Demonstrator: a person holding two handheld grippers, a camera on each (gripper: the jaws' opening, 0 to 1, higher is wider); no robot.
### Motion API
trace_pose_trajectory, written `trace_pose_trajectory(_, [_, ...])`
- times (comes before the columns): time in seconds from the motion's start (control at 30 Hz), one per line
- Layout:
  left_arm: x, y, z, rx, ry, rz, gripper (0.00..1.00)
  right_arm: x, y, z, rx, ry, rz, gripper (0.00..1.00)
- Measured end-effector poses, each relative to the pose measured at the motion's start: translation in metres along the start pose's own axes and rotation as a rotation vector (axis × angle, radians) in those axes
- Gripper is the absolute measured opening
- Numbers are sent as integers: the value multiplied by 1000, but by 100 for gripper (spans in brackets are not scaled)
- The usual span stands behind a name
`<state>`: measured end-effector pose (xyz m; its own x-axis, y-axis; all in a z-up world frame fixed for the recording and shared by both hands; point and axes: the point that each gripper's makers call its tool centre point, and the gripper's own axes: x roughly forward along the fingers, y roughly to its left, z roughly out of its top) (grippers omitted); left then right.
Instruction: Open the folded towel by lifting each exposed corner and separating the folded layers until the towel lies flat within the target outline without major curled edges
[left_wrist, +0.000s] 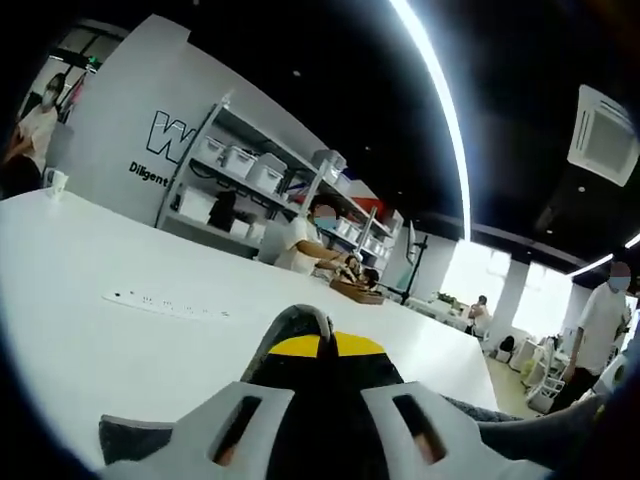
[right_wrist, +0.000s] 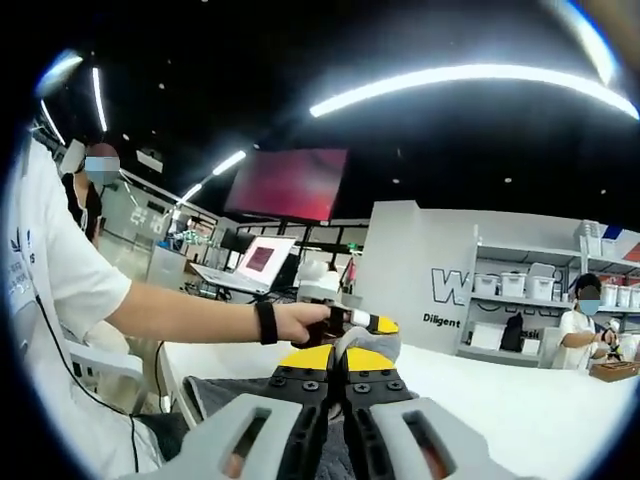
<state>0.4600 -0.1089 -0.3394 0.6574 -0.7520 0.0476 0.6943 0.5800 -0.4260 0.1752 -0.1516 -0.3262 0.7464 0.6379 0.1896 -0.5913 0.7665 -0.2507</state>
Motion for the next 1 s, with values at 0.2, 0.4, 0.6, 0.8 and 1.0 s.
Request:
trace_pose_trajectory(0.2, [7, -8, 3, 23, 5, -9, 0, -8, -14, 3, -11, -3, -41, 0])
trace_pose_trajectory(0.4, [18, -24, 13, 33, 7, -29, 0, -13, -17, 8, -36, -4, -51, 0])
trace_pose_trajectory(0.6, [27, -37, 14, 19, -3, -43, 0, -17, -21, 17, -52, -23, -84, 0])
trace_pose_trajectory(0.8, [31, -44, 10, 4, -13, -58, 0, -20, -24, 20, -49, -30, -89, 0])
trace_pose_trajectory(1.0, [35, -49, 12, -16, -23, -74, 0, -26, -34, 23, -56, -33, -119, 0])
